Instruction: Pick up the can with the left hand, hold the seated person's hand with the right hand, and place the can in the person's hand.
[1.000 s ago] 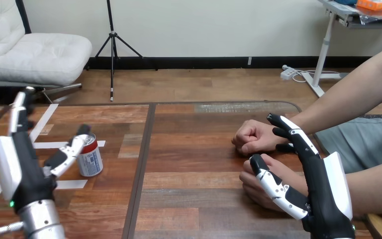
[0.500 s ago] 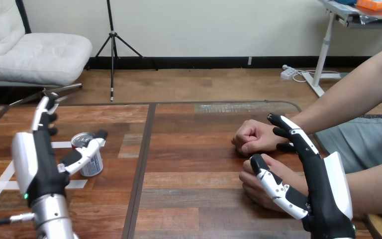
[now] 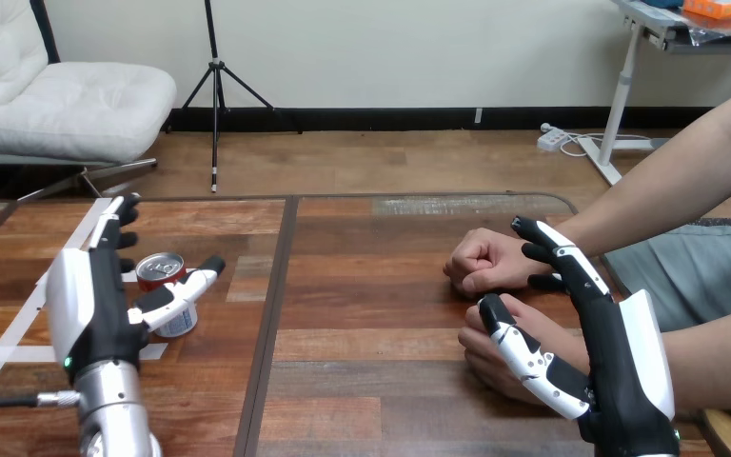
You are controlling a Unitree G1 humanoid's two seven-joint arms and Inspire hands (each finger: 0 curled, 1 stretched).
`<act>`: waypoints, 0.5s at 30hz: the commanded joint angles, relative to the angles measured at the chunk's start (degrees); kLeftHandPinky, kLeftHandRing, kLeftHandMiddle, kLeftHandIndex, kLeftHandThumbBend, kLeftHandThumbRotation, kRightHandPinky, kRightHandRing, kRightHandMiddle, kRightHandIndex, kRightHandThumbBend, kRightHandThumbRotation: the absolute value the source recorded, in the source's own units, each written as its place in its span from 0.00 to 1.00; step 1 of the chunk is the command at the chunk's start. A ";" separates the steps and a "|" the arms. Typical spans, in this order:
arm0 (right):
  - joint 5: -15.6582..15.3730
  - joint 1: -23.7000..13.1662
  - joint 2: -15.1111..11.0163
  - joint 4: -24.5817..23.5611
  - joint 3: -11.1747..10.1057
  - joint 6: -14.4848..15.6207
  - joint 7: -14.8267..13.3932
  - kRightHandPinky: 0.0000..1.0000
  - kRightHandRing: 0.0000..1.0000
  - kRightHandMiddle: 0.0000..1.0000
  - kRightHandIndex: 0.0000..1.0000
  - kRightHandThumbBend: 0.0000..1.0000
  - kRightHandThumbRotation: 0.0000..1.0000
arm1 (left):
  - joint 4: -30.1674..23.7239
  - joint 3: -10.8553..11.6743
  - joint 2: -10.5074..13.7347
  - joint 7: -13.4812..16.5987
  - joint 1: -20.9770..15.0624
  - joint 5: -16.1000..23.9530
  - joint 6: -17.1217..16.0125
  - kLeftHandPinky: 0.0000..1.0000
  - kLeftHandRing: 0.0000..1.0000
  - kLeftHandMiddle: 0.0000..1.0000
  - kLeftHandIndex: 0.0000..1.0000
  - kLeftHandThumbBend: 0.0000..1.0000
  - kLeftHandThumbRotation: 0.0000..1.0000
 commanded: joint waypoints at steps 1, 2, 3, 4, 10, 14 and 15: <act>0.72 -3.76 -0.38 -1.14 -0.71 -0.38 0.18 0.72 0.83 0.86 0.85 0.45 0.50 | 2.57 -1.86 1.45 0.86 -5.81 0.34 0.04 0.68 0.78 0.84 0.85 0.87 0.28; 0.73 -3.76 -0.37 -1.16 -0.73 -0.37 0.21 0.72 0.83 0.86 0.85 0.45 0.50 | 2.92 -1.98 1.46 0.91 -6.00 0.31 0.02 0.68 0.78 0.84 0.85 0.87 0.29; 0.71 -3.76 -0.39 -1.18 -0.75 -0.37 0.26 0.72 0.83 0.86 0.85 0.45 0.50 | 3.50 -2.17 1.46 1.00 -6.34 0.35 0.08 0.68 0.78 0.84 0.85 0.87 0.29; 0.70 -3.77 -0.41 -1.18 -0.77 -0.39 0.29 0.72 0.83 0.86 0.85 0.45 0.50 | 3.91 -2.32 1.47 1.11 -6.58 0.38 0.10 0.68 0.78 0.84 0.85 0.87 0.29; 0.79 -3.91 -0.52 -1.06 -0.87 -0.53 0.46 0.72 0.83 0.87 0.85 0.45 0.49 | 6.93 -3.46 1.66 2.36 -8.20 0.68 0.16 0.67 0.77 0.83 0.85 0.87 0.30; 0.82 -3.90 -0.51 -1.21 -0.93 -0.28 0.60 0.72 0.83 0.87 0.85 0.45 0.49 | 8.52 -4.18 1.75 2.98 -9.12 0.81 0.73 0.67 0.77 0.83 0.85 0.87 0.31; 0.81 -3.90 -0.52 -1.24 -0.95 -0.27 0.63 0.72 0.83 0.87 0.85 0.45 0.49 | 9.08 -4.35 1.77 3.05 -9.45 0.85 0.94 0.67 0.77 0.83 0.85 0.87 0.31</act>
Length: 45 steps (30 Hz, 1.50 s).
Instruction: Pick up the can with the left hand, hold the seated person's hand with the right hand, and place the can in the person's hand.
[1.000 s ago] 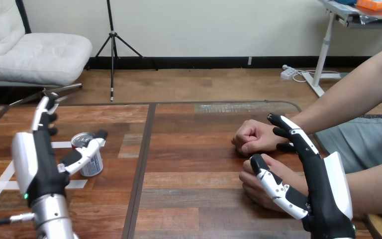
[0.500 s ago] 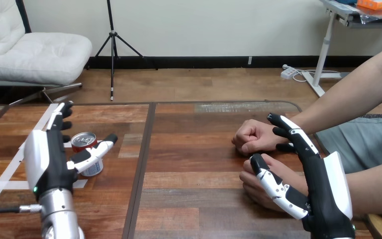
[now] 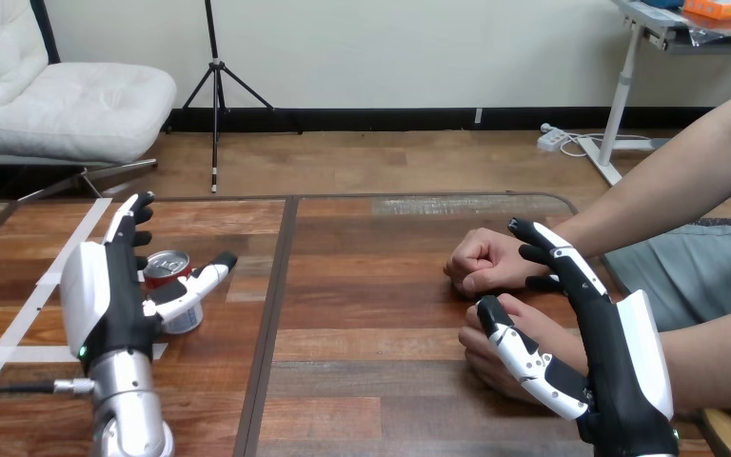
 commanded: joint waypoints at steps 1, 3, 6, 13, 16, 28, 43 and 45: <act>0.80 -3.91 -0.48 -1.25 -0.93 -0.29 0.09 0.72 0.83 0.87 0.85 0.45 0.49 | 3.04 -1.88 1.62 0.78 -5.23 0.79 0.75 0.67 0.77 0.83 0.85 0.87 0.31; 0.81 -3.94 -0.51 -1.26 -0.98 -0.33 0.12 0.72 0.83 0.87 0.85 0.45 0.49 | 3.87 -2.20 1.66 0.94 -5.71 0.76 1.02 0.67 0.77 0.84 0.85 0.87 0.31; 0.82 -3.98 -0.56 -1.30 -1.04 -0.35 0.16 0.72 0.83 0.87 0.85 0.45 0.49 | 4.91 -2.70 1.73 1.18 -6.34 0.70 1.49 0.67 0.78 0.84 0.85 0.87 0.32; 0.67 -4.07 -0.73 -1.23 -1.21 -0.59 0.00 0.72 0.83 0.86 0.85 0.46 0.49 | 6.58 -3.68 1.87 1.94 -7.31 0.52 1.98 0.68 0.79 0.85 0.86 0.87 0.35; 0.55 -4.03 -0.81 -1.33 -1.27 -0.50 0.02 0.72 0.83 0.86 0.84 0.46 0.49 | 7.29 -3.97 1.95 2.26 -7.61 0.46 1.83 0.68 0.79 0.85 0.87 0.87 0.35; 0.72 -3.89 -0.81 -1.78 -1.54 -0.66 0.54 0.72 0.83 0.86 0.84 0.46 0.51 | 8.99 -5.34 2.28 4.29 -8.33 0.66 1.59 0.69 0.81 0.87 0.89 0.88 0.38; 1.11 -3.59 -0.48 -2.43 -1.76 -0.18 1.77 0.72 0.83 0.86 0.84 0.45 0.48 | 8.61 -5.75 2.34 5.98 -7.56 0.33 0.62 0.70 0.81 0.87 0.89 0.88 0.39; 0.87 -3.56 -0.44 -2.54 -1.79 -0.10 1.76 0.72 0.83 0.86 0.84 0.45 0.48 | 8.37 -5.78 2.34 6.23 -7.34 0.37 0.59 0.70 0.81 0.87 0.88 0.88 0.39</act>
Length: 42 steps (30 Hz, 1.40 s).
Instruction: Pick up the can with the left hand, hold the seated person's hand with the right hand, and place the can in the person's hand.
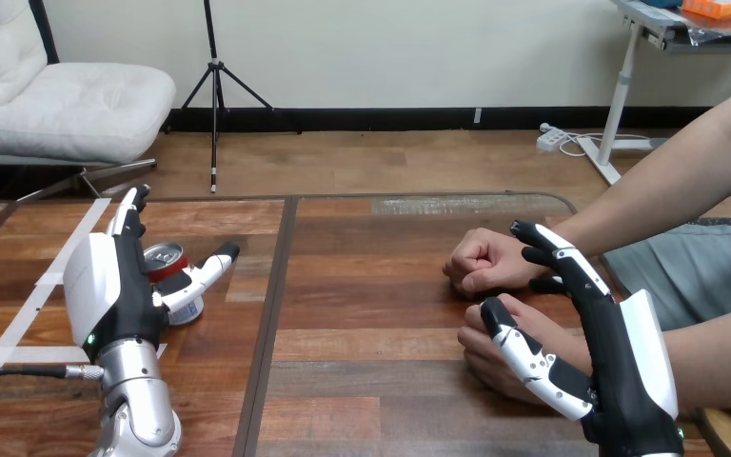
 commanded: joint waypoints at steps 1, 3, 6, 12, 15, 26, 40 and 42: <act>0.61 -3.55 -0.34 -2.57 -0.56 -0.07 -0.01 0.72 0.83 0.86 0.84 0.45 0.48 | -0.06 -1.09 1.09 0.97 -1.98 0.32 -0.82 0.70 0.81 0.87 0.88 0.88 0.39; 0.47 -3.55 -0.32 -2.57 -0.57 -0.09 -0.04 0.72 0.83 0.86 0.84 0.45 0.48 | -0.24 -1.11 1.09 1.31 -1.75 0.38 -0.96 0.70 0.80 0.86 0.88 0.88 0.40; 0.61 -3.55 -0.30 -2.46 -0.53 -0.18 0.08 0.71 0.83 0.86 0.84 0.45 0.48 | -0.55 -1.09 1.05 2.11 -1.29 0.47 -1.29 0.69 0.80 0.86 0.87 0.88 0.40; 0.99 -3.50 -0.36 -2.23 -0.48 -0.42 0.40 0.71 0.83 0.86 0.84 0.45 0.47 | -1.08 -1.11 0.78 4.01 -0.52 0.44 -1.83 0.68 0.78 0.83 0.85 0.88 0.38; 1.08 -3.47 -0.39 -2.05 -0.46 -0.66 0.49 0.71 0.83 0.86 0.84 0.45 0.47 | -1.41 -0.80 0.39 5.41 0.20 -0.10 -3.01 0.67 0.77 0.82 0.83 0.88 0.37; 0.91 -3.31 -0.42 -1.74 -0.49 -1.05 0.29 0.72 0.83 0.86 0.84 0.45 0.47 | -4.04 0.26 -1.44 7.28 3.59 -3.33 -9.37 0.65 0.72 0.75 0.77 0.87 0.25; 0.35 -3.29 0.04 -2.20 -0.50 -0.39 -0.05 0.70 0.82 0.86 0.84 0.45 0.46 | -11.49 -0.15 -3.64 6.79 9.65 -3.52 -17.39 0.73 0.74 0.75 0.78 0.85 0.26; 0.19 -3.29 0.10 -2.27 -0.51 -0.29 -0.15 0.70 0.82 0.86 0.84 0.45 0.46 | -11.57 -0.07 -3.65 6.83 9.67 -3.36 -17.65 0.73 0.74 0.75 0.78 0.85 0.26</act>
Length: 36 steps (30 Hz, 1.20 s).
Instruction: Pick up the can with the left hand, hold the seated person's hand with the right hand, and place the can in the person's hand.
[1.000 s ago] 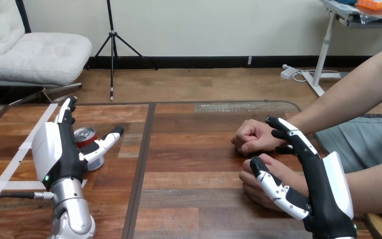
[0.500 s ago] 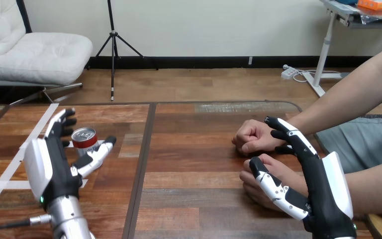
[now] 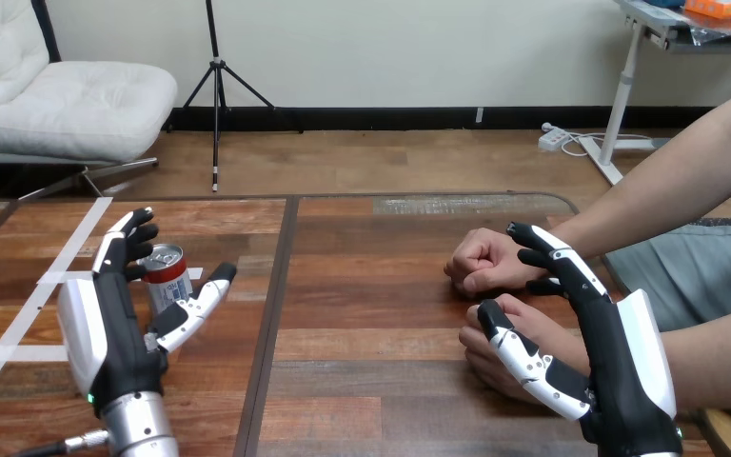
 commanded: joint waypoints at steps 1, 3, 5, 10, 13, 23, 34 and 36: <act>0.24 -3.25 0.01 -2.29 -0.41 -0.29 -0.65 0.70 0.82 0.86 0.84 0.45 0.46 | -3.56 -0.38 0.09 -0.08 -1.90 1.13 -1.69 0.73 0.74 0.76 0.78 0.85 0.26; 0.13 -3.27 0.05 -2.25 -0.42 -0.39 -0.77 0.70 0.82 0.86 0.84 0.45 0.46 | -3.62 -0.28 0.06 0.07 -1.90 1.31 -1.78 0.73 0.75 0.76 0.78 0.84 0.25; 0.10 -3.30 0.06 -2.18 -0.43 -0.52 -0.85 0.70 0.82 0.86 0.84 0.45 0.46 | -3.72 -0.18 0.01 0.17 -1.90 1.44 -1.76 0.72 0.75 0.76 0.78 0.84 0.25; -0.28 -3.34 0.15 -2.23 -0.48 -0.39 -1.23 0.70 0.82 0.85 0.84 0.44 0.45 | -3.84 0.02 0.02 0.35 -1.99 1.75 -1.09 0.73 0.76 0.78 0.80 0.84 0.25; -0.15 -3.35 0.15 -2.22 -0.47 -0.38 -1.18 0.70 0.82 0.85 0.84 0.44 0.45 | -3.94 0.15 0.09 0.50 -2.11 2.07 -0.12 0.74 0.78 0.80 0.82 0.85 0.25; 0.13 -3.30 0.00 -2.07 -0.45 -0.43 -0.93 0.70 0.82 0.86 0.84 0.44 0.45 | -3.84 0.73 0.35 1.36 -2.88 3.12 4.70 0.80 0.85 0.87 0.88 0.85 0.26; 0.42 -3.21 0.04 -1.99 -0.42 -0.40 -0.81 0.70 0.82 0.86 0.84 0.44 0.45 | -3.40 0.55 1.09 2.93 -4.06 4.23 9.41 0.81 0.87 0.91 0.91 0.85 0.26; 0.52 -3.23 0.01 -1.88 -0.41 -0.50 -0.77 0.71 0.83 0.86 0.84 0.44 0.45 | -3.24 0.43 1.31 3.29 -4.31 4.54 10.17 0.81 0.88 0.91 0.91 0.85 0.26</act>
